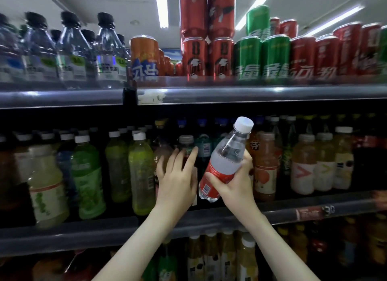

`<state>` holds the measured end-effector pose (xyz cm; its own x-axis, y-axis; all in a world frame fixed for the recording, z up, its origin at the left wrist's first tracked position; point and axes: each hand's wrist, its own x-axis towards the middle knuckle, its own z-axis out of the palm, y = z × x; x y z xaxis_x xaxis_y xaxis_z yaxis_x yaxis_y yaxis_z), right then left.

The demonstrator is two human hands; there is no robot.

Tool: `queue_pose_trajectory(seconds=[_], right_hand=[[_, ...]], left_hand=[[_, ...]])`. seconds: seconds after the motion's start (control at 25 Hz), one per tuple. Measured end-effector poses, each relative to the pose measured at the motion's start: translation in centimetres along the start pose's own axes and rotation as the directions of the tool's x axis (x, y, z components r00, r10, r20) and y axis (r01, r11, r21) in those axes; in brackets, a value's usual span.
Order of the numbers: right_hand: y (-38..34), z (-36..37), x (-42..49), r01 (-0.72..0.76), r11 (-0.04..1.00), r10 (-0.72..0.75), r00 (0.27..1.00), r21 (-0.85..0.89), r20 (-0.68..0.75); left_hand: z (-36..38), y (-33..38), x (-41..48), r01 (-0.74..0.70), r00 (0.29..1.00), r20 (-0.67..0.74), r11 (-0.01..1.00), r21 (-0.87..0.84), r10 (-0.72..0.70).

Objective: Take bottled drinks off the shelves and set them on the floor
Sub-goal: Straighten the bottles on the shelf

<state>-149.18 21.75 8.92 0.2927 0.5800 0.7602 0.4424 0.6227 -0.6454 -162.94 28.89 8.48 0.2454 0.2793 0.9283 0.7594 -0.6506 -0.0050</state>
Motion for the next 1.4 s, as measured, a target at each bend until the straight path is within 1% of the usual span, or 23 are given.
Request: queue_pose_trajectory(seconds=[0.08,0.2,0.32,0.48,0.6,0.72,0.8,0.88,0.92,1.04,1.08,1.12,1.2,1.24,1.28,1.32,1.4], right_hand=[[0.0,-0.8,-0.5,-0.016,0.999,0.015,0.999,-0.037,-0.034],[0.1,-3.1,-0.9,-0.019,0.994,0.006,0.992,-0.106,-0.124],[0.5,-6.4,-1.0,-0.044,0.985,0.016,0.986,-0.165,-0.168],[1.8,-11.7,-0.5,-0.085,0.975,0.034,0.971,-0.207,-0.237],[3.6,-15.4,0.4,-0.111,0.974,0.056,0.962,-0.197,-0.267],[5.7,-18.5,1.6,-0.112,0.977,0.066,0.968,-0.181,-0.243],[7.1,-19.9,2.4,-0.091,0.98,0.055,0.978,-0.176,-0.202],[8.5,-20.9,3.0,-0.088,0.984,0.064,0.986,-0.158,-0.152],[9.3,-21.2,3.3,-0.087,0.985,0.068,0.989,-0.148,-0.131],[10.7,-21.2,4.3,-0.113,0.986,0.108,0.993,-0.122,-0.049],[11.1,-21.1,4.6,-0.129,0.985,0.126,0.991,-0.117,-0.033],[11.3,-20.9,4.9,-0.148,0.982,0.147,0.989,-0.116,-0.022],[11.3,-20.4,5.4,-0.151,0.98,0.15,0.989,-0.134,-0.014],[11.3,-20.2,5.6,-0.123,0.976,0.122,0.992,-0.182,-0.017],[11.4,-20.0,5.9,-0.073,0.958,0.072,0.997,-0.277,-0.014],[11.5,-19.9,6.1,-0.022,0.916,0.025,1.0,-0.402,0.002],[11.5,-19.5,6.6,0.007,0.793,0.004,1.0,-0.609,0.017]], left_hand=[[0.2,1.1,0.4,-0.031,0.999,-0.011,0.997,-0.072,0.03],[1.0,3.7,0.9,-0.087,0.996,-0.052,0.971,-0.224,0.078],[2.7,6.9,1.3,-0.134,0.991,-0.05,0.94,-0.314,0.125],[6.1,11.4,1.2,-0.175,0.984,-0.013,0.944,-0.28,0.179],[8.7,14.4,1.8,-0.162,0.987,-0.01,0.97,-0.179,0.163],[12.0,16.8,3.0,-0.104,0.993,0.044,0.991,-0.086,0.108],[13.9,17.9,4.2,-0.035,0.996,0.084,0.999,0.015,0.034],[15.2,18.8,5.3,0.028,0.996,0.08,0.995,0.101,-0.036],[15.6,19.1,5.6,0.063,0.994,0.078,0.993,0.105,-0.071],[15.9,19.5,6.2,0.191,0.978,0.09,0.982,-0.007,-0.19],[15.9,19.5,6.1,0.212,0.975,0.079,0.977,-0.019,-0.21],[15.7,19.5,5.9,0.21,0.977,0.053,0.977,-0.034,-0.208],[14.9,19.4,5.5,0.173,0.984,-0.01,0.975,-0.141,-0.176],[14.5,19.2,5.1,0.144,0.988,-0.024,0.965,-0.22,-0.153],[14.1,19.2,4.7,0.118,0.991,-0.024,0.948,-0.296,-0.131],[13.6,19.1,4.3,0.102,0.993,-0.021,0.931,-0.351,-0.117],[13.2,18.9,4.0,0.105,0.992,-0.019,0.91,-0.4,-0.123]])
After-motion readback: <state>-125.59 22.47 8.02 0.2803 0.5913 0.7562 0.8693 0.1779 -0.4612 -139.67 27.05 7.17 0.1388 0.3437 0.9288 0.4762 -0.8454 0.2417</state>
